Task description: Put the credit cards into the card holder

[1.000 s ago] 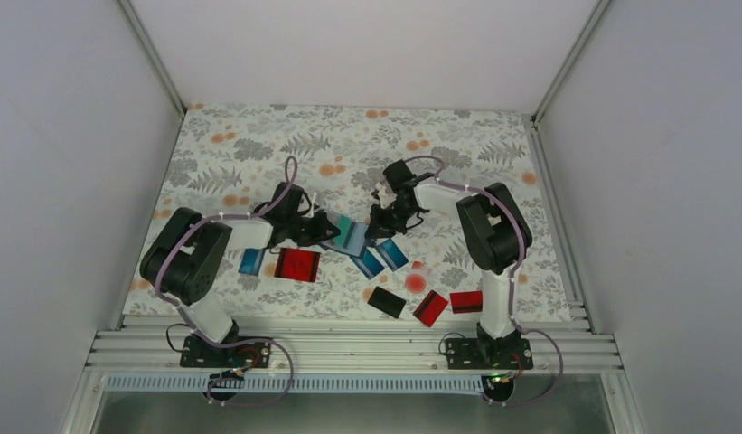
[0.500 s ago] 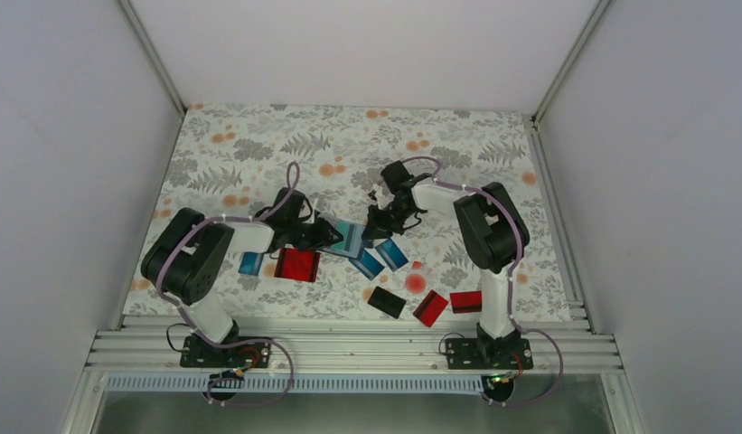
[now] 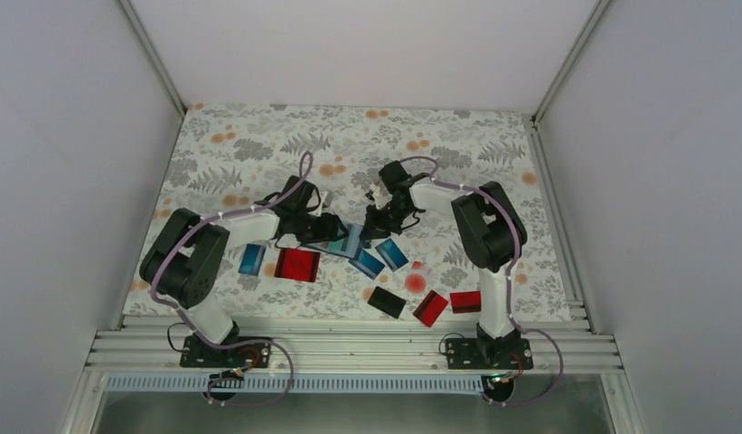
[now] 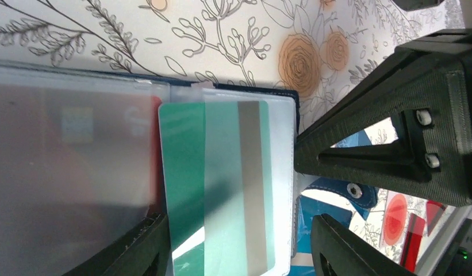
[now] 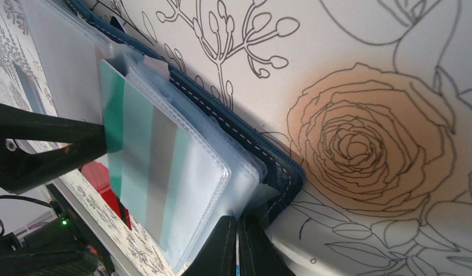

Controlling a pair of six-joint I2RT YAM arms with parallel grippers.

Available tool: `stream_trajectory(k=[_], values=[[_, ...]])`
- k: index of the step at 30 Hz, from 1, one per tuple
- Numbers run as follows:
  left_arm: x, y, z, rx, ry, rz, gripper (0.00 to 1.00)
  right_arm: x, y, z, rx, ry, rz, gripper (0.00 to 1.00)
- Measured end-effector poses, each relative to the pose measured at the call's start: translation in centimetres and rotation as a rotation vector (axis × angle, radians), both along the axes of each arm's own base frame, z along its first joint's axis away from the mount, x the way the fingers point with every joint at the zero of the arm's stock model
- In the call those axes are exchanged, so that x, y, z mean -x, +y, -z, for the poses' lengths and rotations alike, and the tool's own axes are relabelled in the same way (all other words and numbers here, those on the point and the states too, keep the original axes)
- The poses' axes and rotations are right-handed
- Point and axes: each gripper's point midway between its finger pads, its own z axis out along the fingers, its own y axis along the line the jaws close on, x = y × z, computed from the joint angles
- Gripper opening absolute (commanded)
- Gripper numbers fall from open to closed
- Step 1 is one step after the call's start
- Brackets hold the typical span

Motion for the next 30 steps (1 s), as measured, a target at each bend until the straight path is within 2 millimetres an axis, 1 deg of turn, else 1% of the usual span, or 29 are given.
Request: stream_trajectory(k=[4,10,17,30], values=[[-0.4,0.2,0.0,-0.044,-0.023,0.024,0.63,0.0,0.0,0.0,-0.001,0.001,0.0,0.04],[-0.9,-0.1,0.5,-0.059,-0.043,0.071,0.63,0.0,0.0,0.0,-0.002,0.002,0.0,0.04],[-0.7,-0.7,0.7,-0.064,-0.051,0.108,0.63,0.0,0.3,0.0,-0.012,0.01,-0.002,0.04],[-0.2,-1.7,0.4,-0.09,-0.046,0.133,0.63,-0.1,0.4,0.0,-0.007,0.026,-0.002,0.04]])
